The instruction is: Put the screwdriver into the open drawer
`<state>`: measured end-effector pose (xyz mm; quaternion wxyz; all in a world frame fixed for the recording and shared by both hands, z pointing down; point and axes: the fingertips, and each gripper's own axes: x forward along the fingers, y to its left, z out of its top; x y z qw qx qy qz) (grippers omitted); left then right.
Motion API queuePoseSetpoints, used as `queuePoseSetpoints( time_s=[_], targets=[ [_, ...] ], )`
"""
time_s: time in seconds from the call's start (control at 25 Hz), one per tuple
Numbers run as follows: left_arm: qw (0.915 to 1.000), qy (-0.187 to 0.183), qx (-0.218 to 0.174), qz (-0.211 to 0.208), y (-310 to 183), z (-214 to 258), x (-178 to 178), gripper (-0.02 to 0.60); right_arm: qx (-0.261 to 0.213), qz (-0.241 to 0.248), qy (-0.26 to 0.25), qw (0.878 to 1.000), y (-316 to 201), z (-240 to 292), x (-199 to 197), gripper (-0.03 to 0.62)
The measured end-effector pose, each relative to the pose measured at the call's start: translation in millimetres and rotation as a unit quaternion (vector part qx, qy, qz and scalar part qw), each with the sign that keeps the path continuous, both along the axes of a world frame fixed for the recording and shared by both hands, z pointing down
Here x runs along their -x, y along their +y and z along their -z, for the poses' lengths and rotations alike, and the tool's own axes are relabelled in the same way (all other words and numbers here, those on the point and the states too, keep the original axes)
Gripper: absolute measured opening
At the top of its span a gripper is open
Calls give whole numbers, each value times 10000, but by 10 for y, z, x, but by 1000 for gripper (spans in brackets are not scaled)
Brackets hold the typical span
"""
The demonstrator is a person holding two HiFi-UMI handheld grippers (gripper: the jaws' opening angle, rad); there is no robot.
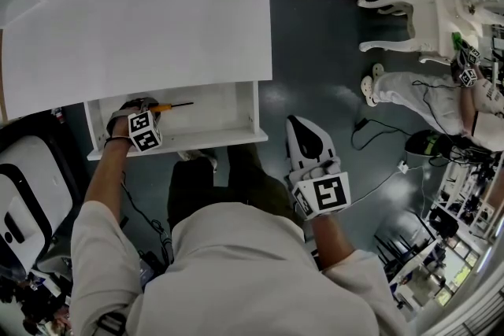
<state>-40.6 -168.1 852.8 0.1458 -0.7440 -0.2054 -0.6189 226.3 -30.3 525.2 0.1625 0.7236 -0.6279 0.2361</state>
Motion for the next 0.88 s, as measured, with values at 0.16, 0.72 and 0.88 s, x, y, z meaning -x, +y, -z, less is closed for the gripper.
queuePoseSetpoints(
  time_s=[0.16,0.72,0.88],
  targets=[
    [10000,-55,-29,-45,-3,-57,3,109,37,13,-18,10000,-10,-32,-16,5],
    [9996,-265,122,54,44,-22,-36,115,30,79,-60,9999,-44,-26,-107,5],
    [9996,-227,123,131,57,20,-80,162,20,107,-67,9999,-36,-3,-138,5]
  ],
)
